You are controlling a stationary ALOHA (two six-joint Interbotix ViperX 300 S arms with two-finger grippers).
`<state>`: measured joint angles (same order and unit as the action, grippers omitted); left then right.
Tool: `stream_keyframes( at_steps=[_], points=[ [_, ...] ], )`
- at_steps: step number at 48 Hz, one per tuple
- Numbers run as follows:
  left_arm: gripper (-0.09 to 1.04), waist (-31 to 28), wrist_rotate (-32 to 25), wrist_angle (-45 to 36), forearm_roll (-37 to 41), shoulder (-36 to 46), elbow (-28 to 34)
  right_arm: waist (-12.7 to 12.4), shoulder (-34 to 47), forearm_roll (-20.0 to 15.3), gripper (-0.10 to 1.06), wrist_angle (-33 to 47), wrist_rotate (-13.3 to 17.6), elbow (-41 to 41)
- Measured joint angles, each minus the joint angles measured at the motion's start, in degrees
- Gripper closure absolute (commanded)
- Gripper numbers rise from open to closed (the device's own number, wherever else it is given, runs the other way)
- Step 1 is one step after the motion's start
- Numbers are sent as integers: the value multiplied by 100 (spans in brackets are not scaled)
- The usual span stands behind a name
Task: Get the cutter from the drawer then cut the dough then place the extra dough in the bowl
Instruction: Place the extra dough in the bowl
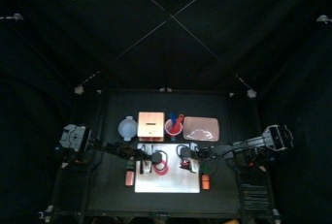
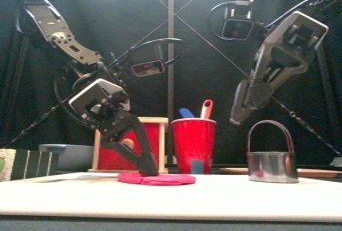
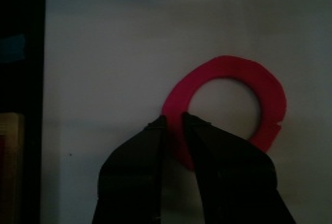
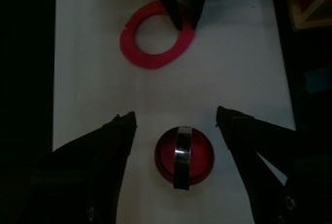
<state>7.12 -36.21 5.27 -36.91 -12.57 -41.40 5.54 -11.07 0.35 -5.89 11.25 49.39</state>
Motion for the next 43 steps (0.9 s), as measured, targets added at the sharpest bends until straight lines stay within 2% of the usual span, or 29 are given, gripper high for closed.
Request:
stream_keyframes(
  at_steps=[20, 27, 43],
  points=[
    [40, 44, 18, -62, 53, 290, -18, 9, 0, -26, 0, 0, 0, -9],
    [40, 26, 18, 62, 141, 958, -62, -9, 9, -26, 0, -9, 0, -9],
    [40, -316, 18, 703, 387, 2637, -686, -9, 0, -26, 0, -18, 0, 0]
  ],
)
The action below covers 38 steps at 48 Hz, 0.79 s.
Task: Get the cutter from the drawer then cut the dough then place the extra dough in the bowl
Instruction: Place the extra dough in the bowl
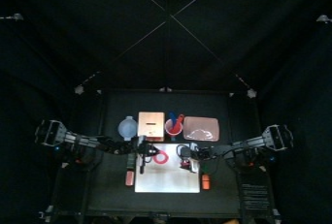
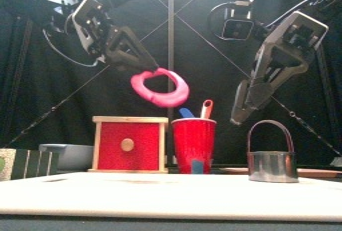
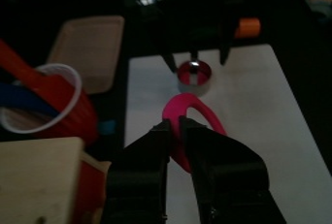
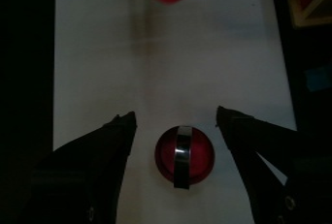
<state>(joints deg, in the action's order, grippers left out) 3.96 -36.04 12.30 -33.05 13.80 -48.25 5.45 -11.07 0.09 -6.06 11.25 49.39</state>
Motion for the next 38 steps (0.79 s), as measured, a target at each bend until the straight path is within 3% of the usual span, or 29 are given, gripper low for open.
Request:
stream_keyframes(
  at_steps=[26, 38],
  points=[
    [40, -1617, -26, -62, 360, 3164, -1608, -18, 9, 9, 0, 0, 0, 26],
    [40, -2417, -35, -712, 545, 3850, -2065, -18, 9, 18, 0, 0, 0, 53]
  ],
)
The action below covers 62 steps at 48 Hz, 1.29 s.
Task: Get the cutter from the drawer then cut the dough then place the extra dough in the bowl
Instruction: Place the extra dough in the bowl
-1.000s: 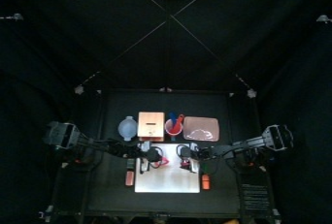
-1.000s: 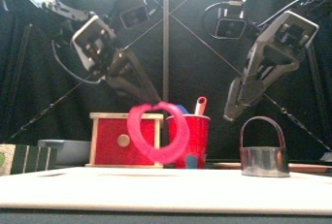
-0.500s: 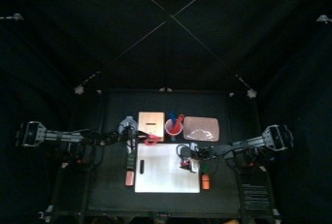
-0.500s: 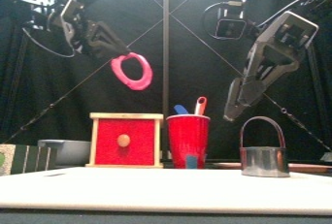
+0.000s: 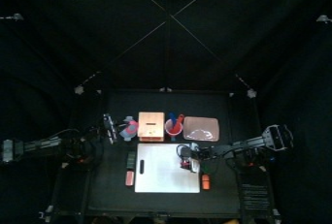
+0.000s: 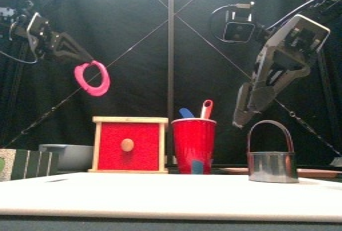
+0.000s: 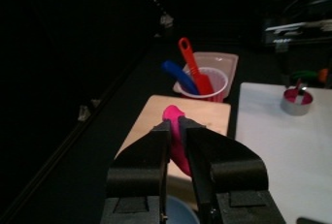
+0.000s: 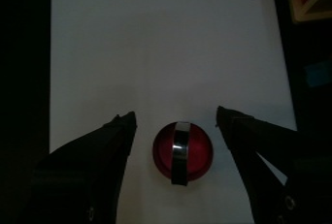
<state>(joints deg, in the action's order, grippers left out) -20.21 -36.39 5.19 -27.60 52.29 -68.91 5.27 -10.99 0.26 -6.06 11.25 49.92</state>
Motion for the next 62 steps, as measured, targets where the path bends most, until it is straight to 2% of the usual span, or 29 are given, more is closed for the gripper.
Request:
stream_keyframes(
  at_steps=[16, 25, 39, 48, 55, 62],
  points=[
    [38, -694, 9, -281, 88, 0, -360, 9, 9, -9, 0, 0, 0, 35],
    [37, -703, 9, -316, 97, -316, -439, 26, 9, -18, 0, 0, 0, 35],
    [37, -624, 9, -316, 97, -1345, -439, 114, 9, -18, 0, 0, 0, -62],
    [35, -527, 18, -316, 97, -1582, -439, 185, 18, -18, 0, 0, 0, -211],
    [28, -457, 44, -308, 97, -1591, -422, 185, 18, -9, 0, 0, 0, -229],
    [14, -475, 193, -299, -308, -1591, -422, 185, 18, -9, 0, 0, 0, -229]
  ],
)
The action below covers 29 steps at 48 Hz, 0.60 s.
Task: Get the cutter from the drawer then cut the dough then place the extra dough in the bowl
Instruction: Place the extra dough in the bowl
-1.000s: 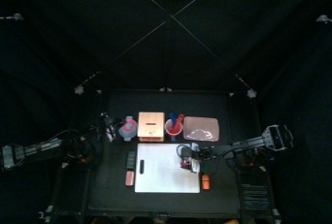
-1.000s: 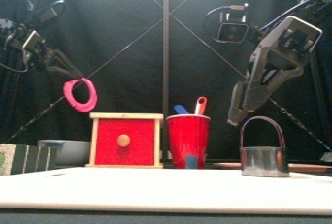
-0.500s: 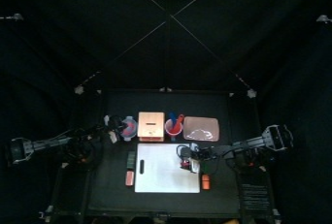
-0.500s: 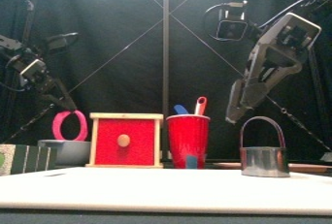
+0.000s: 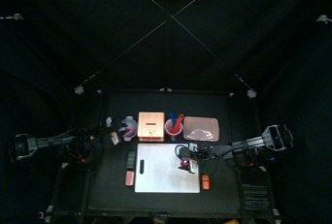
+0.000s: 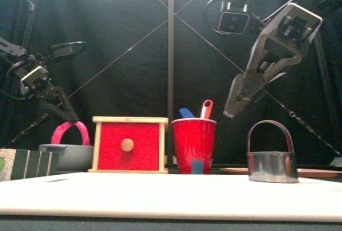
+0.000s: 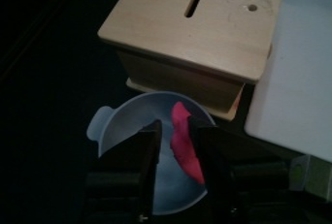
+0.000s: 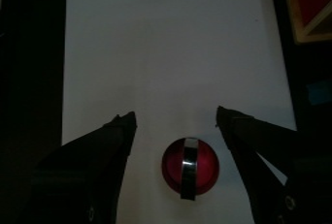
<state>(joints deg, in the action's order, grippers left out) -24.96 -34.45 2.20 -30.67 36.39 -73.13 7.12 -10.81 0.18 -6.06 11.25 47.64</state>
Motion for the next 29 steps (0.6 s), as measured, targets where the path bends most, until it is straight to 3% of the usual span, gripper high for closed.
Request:
stream_keyframes(
  at_steps=[7, 19, 29],
  points=[
    [3, -70, 105, 9, -729, 0, 0, 9, 0, 0, 0, 0, 0, 9],
    [1, -141, 185, 62, -1811, 0, -44, 9, 0, 9, 0, 0, 0, 0],
    [2, -105, 176, 193, -1784, 9, -35, 9, 18, 26, 0, 0, -9, 0]
  ],
)
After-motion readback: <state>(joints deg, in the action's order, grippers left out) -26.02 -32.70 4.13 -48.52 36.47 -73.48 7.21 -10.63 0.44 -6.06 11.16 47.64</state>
